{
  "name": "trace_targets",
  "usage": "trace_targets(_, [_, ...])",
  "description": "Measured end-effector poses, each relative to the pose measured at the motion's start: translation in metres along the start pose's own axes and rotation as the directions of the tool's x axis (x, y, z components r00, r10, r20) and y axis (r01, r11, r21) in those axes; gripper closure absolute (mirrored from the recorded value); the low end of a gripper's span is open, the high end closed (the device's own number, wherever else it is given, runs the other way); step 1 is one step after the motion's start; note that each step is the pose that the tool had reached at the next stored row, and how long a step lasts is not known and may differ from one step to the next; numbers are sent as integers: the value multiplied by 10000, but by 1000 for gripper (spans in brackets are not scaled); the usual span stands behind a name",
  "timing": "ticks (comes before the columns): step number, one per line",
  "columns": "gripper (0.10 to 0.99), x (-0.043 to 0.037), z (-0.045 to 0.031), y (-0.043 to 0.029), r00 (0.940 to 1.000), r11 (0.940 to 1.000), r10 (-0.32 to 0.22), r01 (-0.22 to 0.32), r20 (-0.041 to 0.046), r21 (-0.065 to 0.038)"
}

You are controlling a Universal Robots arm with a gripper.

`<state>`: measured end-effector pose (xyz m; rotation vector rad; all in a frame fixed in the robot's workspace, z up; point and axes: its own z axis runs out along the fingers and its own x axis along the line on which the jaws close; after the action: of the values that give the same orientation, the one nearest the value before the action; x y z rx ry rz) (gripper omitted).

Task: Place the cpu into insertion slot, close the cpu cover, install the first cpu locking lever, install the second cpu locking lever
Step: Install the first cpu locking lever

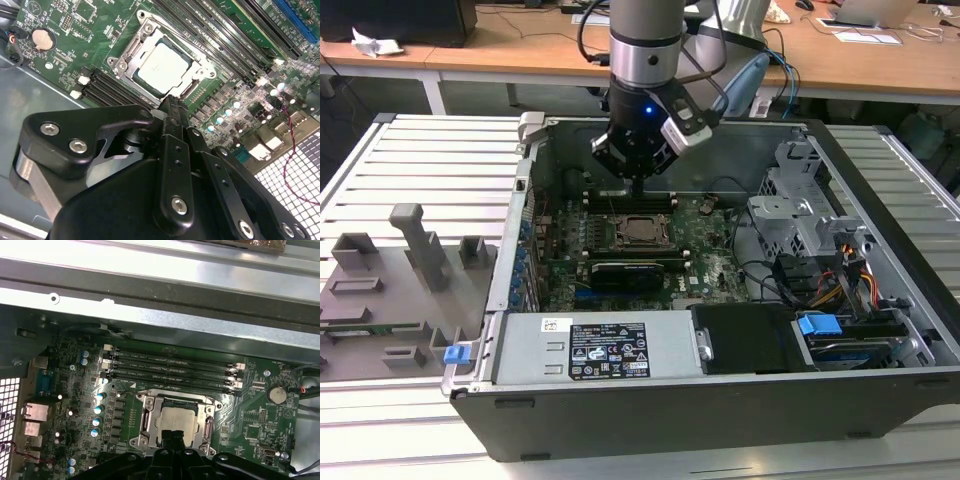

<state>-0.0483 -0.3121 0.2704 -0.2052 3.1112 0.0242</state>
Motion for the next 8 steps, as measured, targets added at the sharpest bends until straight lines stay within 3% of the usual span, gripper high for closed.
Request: trace_targets(8, [980, 16, 29, 1, 10000, 10000, 2, -2, -1, -1])
